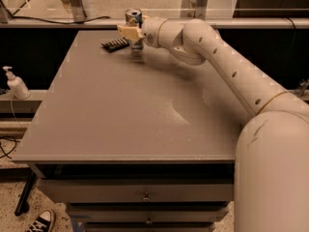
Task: Move redbull can near rxbar chocolate
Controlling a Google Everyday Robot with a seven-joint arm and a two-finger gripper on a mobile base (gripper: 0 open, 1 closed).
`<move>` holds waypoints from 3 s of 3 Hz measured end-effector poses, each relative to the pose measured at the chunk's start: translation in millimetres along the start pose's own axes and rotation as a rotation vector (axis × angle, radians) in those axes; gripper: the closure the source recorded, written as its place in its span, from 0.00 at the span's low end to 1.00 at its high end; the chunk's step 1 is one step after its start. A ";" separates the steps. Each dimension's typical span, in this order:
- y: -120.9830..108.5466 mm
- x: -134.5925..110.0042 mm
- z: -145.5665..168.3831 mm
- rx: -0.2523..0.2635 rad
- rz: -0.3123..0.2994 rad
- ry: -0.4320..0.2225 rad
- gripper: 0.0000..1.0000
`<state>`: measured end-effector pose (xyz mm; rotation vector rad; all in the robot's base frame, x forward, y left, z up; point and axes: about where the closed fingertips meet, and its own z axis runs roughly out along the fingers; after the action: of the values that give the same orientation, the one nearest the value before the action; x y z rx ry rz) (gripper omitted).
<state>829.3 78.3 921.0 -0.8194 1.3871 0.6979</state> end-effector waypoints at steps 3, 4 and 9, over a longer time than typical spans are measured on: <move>-33.3 15.7 9.6 0.056 0.060 -0.025 1.00; -35.0 20.1 14.0 0.046 0.069 -0.007 0.82; -20.9 19.7 17.2 -0.026 0.097 -0.018 0.00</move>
Offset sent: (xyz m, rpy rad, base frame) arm 0.0404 -0.0245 -0.0137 0.0755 0.0301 -0.0808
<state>857.7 80.1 903.2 -0.7684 1.4114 0.7986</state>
